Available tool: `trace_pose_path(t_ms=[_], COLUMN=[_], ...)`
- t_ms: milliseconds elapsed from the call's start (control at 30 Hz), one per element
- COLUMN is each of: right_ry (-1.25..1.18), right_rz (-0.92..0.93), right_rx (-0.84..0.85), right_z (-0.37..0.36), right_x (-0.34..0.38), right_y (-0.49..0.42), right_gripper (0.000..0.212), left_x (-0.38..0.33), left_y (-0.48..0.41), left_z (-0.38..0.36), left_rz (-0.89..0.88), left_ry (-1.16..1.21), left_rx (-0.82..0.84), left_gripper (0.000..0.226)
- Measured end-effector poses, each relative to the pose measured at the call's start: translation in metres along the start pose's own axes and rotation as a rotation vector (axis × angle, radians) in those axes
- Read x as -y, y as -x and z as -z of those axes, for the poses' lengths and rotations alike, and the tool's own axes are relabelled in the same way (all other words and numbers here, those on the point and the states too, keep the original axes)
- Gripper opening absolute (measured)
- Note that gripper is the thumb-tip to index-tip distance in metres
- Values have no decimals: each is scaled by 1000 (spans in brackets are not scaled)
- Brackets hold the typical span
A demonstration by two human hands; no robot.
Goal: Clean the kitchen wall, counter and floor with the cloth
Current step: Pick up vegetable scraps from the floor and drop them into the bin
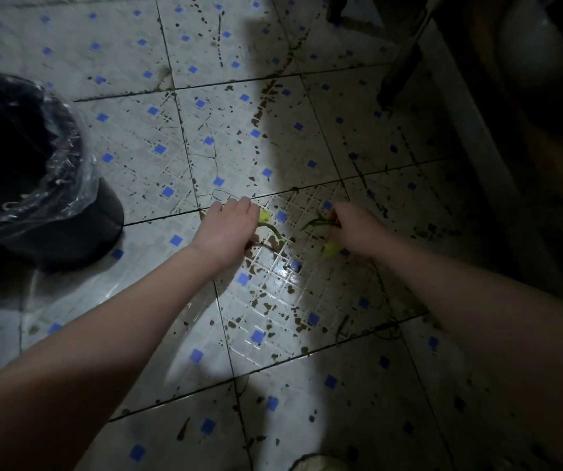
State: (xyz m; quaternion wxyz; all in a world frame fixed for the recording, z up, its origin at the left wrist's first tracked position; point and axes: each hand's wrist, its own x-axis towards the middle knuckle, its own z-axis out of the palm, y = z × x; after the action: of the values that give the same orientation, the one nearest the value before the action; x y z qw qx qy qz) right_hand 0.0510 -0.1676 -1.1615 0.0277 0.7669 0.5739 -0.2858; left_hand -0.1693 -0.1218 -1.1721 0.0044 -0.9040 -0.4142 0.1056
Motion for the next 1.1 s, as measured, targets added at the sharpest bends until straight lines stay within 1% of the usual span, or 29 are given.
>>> trace_pose_path(t_ms=[100, 167, 267, 433, 533, 633, 767, 867, 967, 1100], right_ry=[26, 18, -3, 33, 79, 147, 185, 201, 179, 101], right_rz=[7, 21, 49, 136, 211, 296, 408, 487, 529, 558], right_rx=[-44, -63, -109, -155, -183, -205, -228, -241, -239, -258], right_z=[11, 21, 35, 47, 52, 56, 55, 52, 51, 52], right_x=[3, 8, 21, 57, 88, 122, 171, 203, 231, 262], right_y=[3, 3, 2, 7, 9, 10, 12, 13, 16, 18], right_gripper=[13, 9, 10, 10, 12, 10, 14, 13, 14, 18], left_x=[7, 14, 27, 53, 71, 90, 117, 138, 154, 169], left_y=[7, 11, 21, 44, 64, 86, 115, 136, 154, 167], left_z=[11, 19, 33, 54, 67, 79, 88, 93, 94, 90], left_rz=[8, 22, 58, 130, 193, 252, 355, 451, 533, 623], left_ry=[-31, -48, -72, -110, -152, -182, -216, -203, -181, -169], left_rx=[-25, -28, -40, -99, -152, -215, -249, -277, -300, -262], left_gripper=[31, 33, 36, 33, 29, 32, 35, 30, 22, 21])
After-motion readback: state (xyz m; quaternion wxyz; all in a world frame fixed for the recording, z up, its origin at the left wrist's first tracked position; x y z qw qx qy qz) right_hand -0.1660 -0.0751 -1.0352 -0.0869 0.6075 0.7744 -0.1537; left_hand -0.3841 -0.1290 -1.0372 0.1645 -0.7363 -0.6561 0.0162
